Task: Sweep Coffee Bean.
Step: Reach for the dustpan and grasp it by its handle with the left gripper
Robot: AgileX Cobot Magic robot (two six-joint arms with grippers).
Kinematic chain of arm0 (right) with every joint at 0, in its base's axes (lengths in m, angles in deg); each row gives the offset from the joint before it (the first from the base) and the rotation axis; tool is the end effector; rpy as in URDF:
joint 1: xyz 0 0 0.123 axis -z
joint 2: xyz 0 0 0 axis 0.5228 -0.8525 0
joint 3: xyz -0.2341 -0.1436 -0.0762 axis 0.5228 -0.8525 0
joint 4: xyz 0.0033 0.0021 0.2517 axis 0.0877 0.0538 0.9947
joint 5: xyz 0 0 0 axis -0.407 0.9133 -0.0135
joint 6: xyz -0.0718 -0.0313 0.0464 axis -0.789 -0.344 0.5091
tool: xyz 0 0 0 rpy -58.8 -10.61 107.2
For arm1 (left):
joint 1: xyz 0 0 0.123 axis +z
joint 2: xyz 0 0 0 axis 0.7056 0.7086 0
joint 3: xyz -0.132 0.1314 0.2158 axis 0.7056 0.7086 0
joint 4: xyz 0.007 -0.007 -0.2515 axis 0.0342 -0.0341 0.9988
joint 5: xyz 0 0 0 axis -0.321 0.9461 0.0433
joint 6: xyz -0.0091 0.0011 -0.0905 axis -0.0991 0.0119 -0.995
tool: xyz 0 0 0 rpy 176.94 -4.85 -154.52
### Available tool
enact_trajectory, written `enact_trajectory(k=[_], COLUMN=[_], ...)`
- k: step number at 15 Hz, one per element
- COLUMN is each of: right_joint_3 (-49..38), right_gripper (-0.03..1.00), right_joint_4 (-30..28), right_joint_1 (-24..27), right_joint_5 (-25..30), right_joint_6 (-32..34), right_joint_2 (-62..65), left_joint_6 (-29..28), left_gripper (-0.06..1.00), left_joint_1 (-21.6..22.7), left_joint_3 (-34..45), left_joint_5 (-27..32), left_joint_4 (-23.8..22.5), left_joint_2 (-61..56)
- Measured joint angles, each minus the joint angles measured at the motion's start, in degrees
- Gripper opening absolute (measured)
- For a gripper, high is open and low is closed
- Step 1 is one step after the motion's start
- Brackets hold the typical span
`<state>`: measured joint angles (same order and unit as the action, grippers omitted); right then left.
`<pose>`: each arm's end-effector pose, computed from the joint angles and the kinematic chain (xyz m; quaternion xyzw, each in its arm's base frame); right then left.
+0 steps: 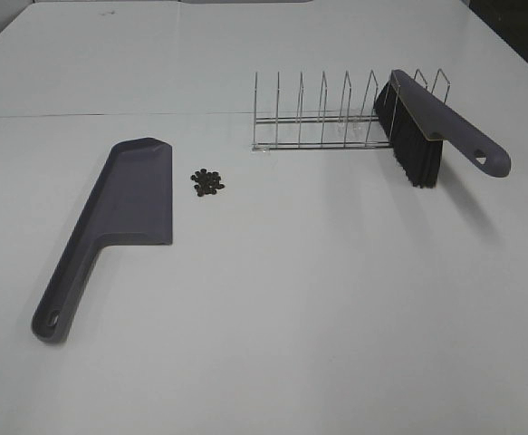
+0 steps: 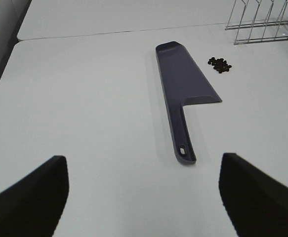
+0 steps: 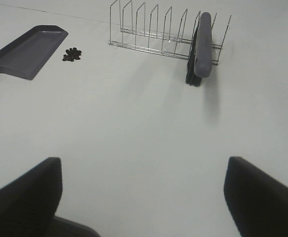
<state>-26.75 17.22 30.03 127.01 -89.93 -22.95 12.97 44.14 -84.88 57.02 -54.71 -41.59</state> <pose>-0.0083 0.0133 0.2788 -0.1132 0.8437 0.0311 0.5238 -0.0060 -0.0123 0.2773 0.0567 0.8493 -0.0518 0.5222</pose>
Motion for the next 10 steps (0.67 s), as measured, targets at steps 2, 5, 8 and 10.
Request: enact_trajectory(k=[2,5,8,10], right_joint_3=[0.00,0.00,0.00,0.00], right_gripper=[0.76,0.76,0.76,0.76], right_joint_4=[0.00,0.00,0.00,0.00], right_joint_1=[0.00,0.00,0.00,0.00], right_joint_5=[0.00,0.00,0.00,0.00], right_joint_6=[0.00,0.00,0.00,0.00], right_joint_2=[0.00,0.00,0.00,0.00], left_joint_6=[0.00,0.00,0.00,0.00], left_gripper=[0.76,0.76,0.76,0.76], left_joint_1=[0.00,0.00,0.00,0.00], left_joint_3=[0.00,0.00,0.00,0.00], left_joint_5=[0.00,0.00,0.00,0.00], left_joint_4=[0.00,0.00,0.00,0.00], left_joint_2=[0.00,0.00,0.00,0.00])
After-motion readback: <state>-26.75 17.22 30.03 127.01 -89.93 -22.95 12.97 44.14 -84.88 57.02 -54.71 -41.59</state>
